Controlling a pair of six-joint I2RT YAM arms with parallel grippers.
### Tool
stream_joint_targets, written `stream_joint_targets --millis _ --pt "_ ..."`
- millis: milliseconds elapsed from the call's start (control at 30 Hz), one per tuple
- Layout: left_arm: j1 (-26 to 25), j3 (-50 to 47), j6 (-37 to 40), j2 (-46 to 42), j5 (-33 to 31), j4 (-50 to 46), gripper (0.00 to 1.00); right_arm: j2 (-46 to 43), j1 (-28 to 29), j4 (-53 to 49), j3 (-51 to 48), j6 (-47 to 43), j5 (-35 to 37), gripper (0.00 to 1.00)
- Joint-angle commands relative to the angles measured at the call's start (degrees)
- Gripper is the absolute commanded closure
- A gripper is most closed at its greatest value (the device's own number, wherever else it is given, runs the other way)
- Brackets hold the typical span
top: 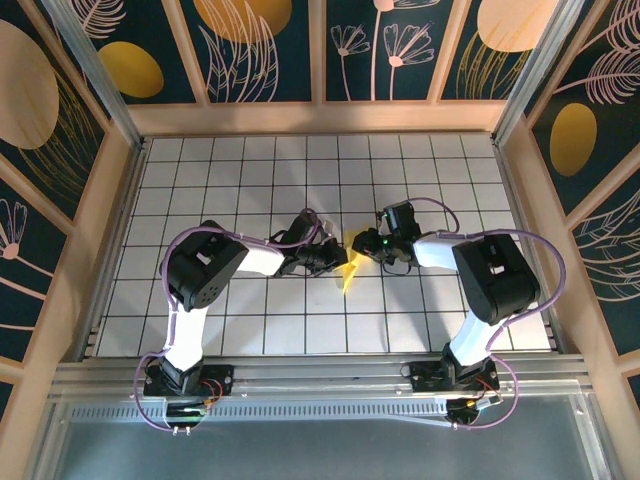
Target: Fold a paper plane with a square sheet of paper (fold left side to right side)
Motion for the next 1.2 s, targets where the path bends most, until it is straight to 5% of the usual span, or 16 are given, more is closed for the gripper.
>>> stream_joint_targets --millis 0,433,667,1167 --pt "0.3 -0.5 1.7 4.8 -5.9 -6.2 0.99 -2.2 0.7 -3.5 0.4 -0.5 1.3 0.65" --pt "0.3 1.4 1.8 5.3 -5.6 -6.4 0.99 -7.7 -1.8 -6.9 -0.1 -2.3 1.8 0.66" --pt "0.3 1.4 1.9 5.5 -5.6 -6.6 0.99 -5.4 -1.2 -4.6 1.4 -2.0 -1.2 0.93" --pt "0.3 2.1 2.2 6.4 -4.9 -7.0 0.99 0.2 -0.6 -4.0 3.1 -2.5 -0.4 0.97"
